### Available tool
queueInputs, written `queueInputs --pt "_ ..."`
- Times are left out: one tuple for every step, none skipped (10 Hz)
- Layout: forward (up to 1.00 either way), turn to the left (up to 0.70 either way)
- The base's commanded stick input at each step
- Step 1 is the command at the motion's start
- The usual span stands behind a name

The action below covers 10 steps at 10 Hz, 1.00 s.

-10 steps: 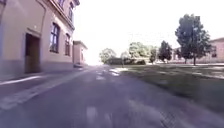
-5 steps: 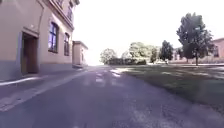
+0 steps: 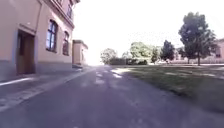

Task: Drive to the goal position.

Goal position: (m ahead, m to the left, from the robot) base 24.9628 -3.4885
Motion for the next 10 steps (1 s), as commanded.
queueInputs --pt "0.70 0.00" --pt "0.70 0.00" --pt "0.70 0.00" --pt "0.70 0.00" --pt "0.70 0.00" --pt "0.70 0.00" --pt "0.70 0.00" --pt "0.70 0.00" --pt "0.70 0.00" --pt "0.70 0.00"
